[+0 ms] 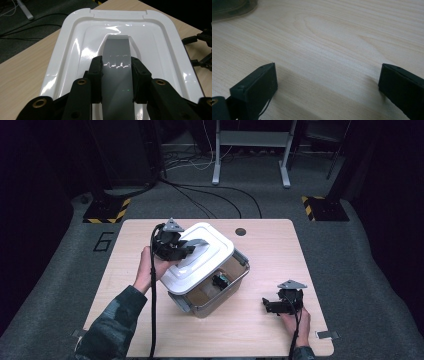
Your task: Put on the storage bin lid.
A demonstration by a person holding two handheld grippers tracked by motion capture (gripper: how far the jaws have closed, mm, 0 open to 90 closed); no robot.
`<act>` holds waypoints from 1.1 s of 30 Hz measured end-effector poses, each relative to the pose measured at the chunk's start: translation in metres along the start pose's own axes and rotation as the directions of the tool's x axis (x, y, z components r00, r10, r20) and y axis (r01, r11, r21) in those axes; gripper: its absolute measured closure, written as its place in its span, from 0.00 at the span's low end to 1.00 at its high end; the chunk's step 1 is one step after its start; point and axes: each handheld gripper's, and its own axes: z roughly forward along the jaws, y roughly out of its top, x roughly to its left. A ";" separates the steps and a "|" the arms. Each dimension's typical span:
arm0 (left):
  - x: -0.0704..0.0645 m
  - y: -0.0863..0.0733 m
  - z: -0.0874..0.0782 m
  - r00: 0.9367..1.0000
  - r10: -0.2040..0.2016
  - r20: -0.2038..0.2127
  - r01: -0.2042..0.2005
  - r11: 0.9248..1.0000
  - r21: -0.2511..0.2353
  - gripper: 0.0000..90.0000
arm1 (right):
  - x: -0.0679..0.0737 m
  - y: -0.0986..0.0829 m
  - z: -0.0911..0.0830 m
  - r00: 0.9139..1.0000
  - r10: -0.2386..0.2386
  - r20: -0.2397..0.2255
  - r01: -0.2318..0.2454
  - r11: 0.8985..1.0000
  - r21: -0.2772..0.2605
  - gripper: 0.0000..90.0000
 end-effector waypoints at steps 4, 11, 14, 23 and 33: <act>-0.004 0.001 0.007 1.000 -0.002 0.006 0.002 1.000 0.005 0.74 | 0.000 0.000 0.000 1.000 0.001 0.002 -0.001 1.000 -0.001 0.02; -0.016 0.000 0.022 1.000 0.005 0.011 -0.006 0.999 0.040 0.74 | 0.000 0.000 0.000 1.000 0.007 0.002 -0.007 1.000 -0.002 0.02; -0.020 -0.002 0.028 1.000 0.006 0.023 -0.007 0.999 0.049 0.74 | 0.001 0.000 0.001 1.000 0.014 0.007 -0.014 1.000 -0.005 0.02; -0.030 -0.007 0.044 0.999 -0.005 0.045 0.002 0.998 0.066 0.74 | 0.000 0.000 0.000 1.000 -0.001 0.003 0.001 1.000 0.000 0.02; -0.038 -0.013 0.054 0.999 -0.019 0.051 0.016 0.998 0.068 0.74 | 0.000 0.000 0.000 1.000 0.001 0.003 -0.001 1.000 -0.001 0.02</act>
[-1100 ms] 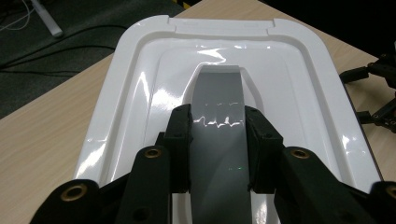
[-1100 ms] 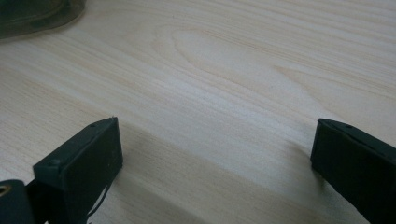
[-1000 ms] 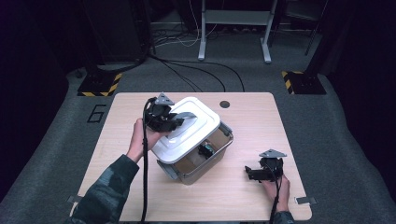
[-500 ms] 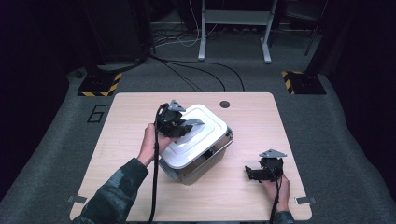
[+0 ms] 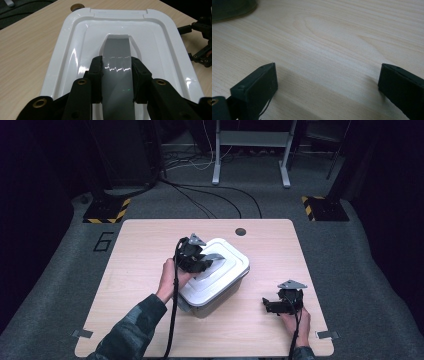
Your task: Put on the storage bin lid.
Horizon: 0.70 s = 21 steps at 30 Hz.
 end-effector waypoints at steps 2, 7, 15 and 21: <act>-0.002 -0.001 0.000 1.000 -0.006 -0.001 0.006 1.000 -0.009 0.74 | 0.000 0.000 0.000 1.000 0.001 0.000 -0.001 1.000 0.000 0.02; -0.008 -0.003 0.000 1.000 0.010 -0.001 -0.010 1.000 -0.008 0.74 | 0.000 0.000 0.000 1.000 0.000 0.001 0.000 1.000 0.000 0.02; -0.013 -0.007 0.001 0.999 0.038 -0.010 -0.038 0.999 0.005 0.74 | 0.000 0.000 0.000 1.000 0.001 0.001 -0.001 1.000 0.000 0.02; -0.013 -0.010 0.001 0.999 0.038 -0.006 -0.038 0.999 0.013 0.73 | 0.000 0.000 0.000 1.000 0.000 0.001 0.000 1.000 -0.001 0.02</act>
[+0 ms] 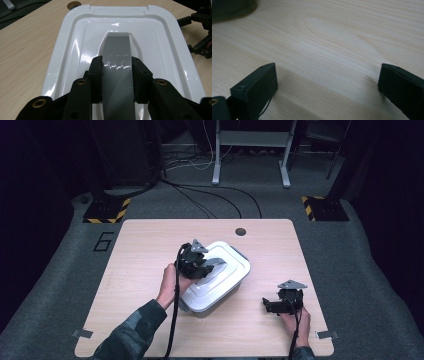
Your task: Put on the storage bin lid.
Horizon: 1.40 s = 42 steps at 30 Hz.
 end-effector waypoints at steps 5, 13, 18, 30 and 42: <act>-0.001 0.001 0.001 1.000 0.008 0.007 -0.008 1.000 0.003 0.64 | 0.000 0.000 0.000 1.000 0.000 0.000 0.000 1.000 0.000 0.02; -0.002 0.007 -0.005 1.000 0.018 0.006 -0.018 1.000 0.011 0.39 | 0.000 0.000 0.000 1.000 0.000 0.000 0.000 1.000 0.000 0.02; 0.004 0.011 -0.020 1.000 0.009 -0.003 -0.009 1.000 0.003 0.22 | 0.000 0.000 0.000 1.000 0.001 0.000 -0.001 1.000 0.000 0.02; 0.028 0.004 -0.044 0.998 -0.042 -0.052 0.041 0.999 -0.014 0.08 | 0.000 0.000 0.000 1.000 0.000 0.001 0.000 1.000 0.000 0.02; 0.058 -0.016 -0.068 0.990 -0.085 -0.108 0.085 0.996 -0.003 0.06 | 0.000 0.000 0.000 1.000 0.001 0.001 -0.001 1.000 0.000 0.02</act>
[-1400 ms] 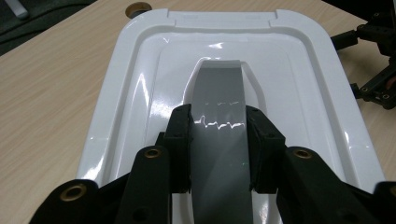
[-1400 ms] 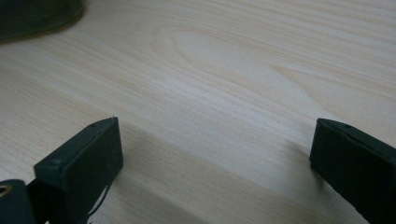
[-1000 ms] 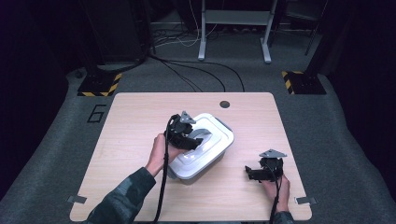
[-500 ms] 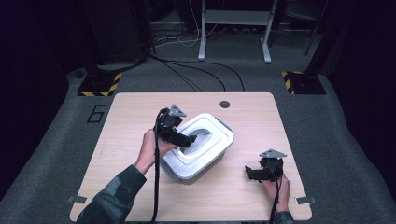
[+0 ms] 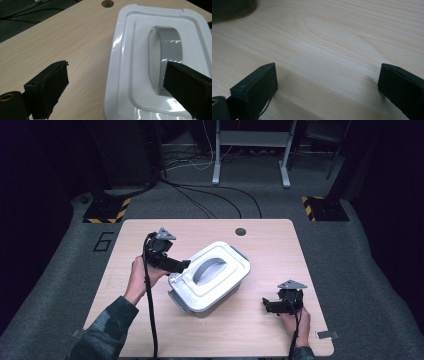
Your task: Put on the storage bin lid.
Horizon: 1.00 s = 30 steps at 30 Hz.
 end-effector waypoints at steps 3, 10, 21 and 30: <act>0.007 -0.005 -0.004 1.000 -0.011 -0.013 0.011 1.000 0.005 0.06 | 0.000 0.000 0.000 1.000 0.000 0.000 0.000 1.000 0.000 0.02; 0.026 -0.020 -0.011 0.998 -0.033 -0.045 0.034 0.999 0.021 0.04 | 0.000 0.000 0.000 1.000 0.000 0.001 0.000 1.000 0.000 0.02; 0.051 -0.047 -0.009 0.990 -0.101 -0.096 0.105 0.994 0.041 0.02 | 0.000 0.000 0.000 1.000 0.000 0.002 0.000 1.000 0.000 0.02; 0.069 -0.080 0.001 0.980 -0.170 -0.105 0.178 0.982 0.067 0.00 | 0.000 0.000 0.000 1.000 0.001 0.003 -0.001 1.000 -0.001 0.02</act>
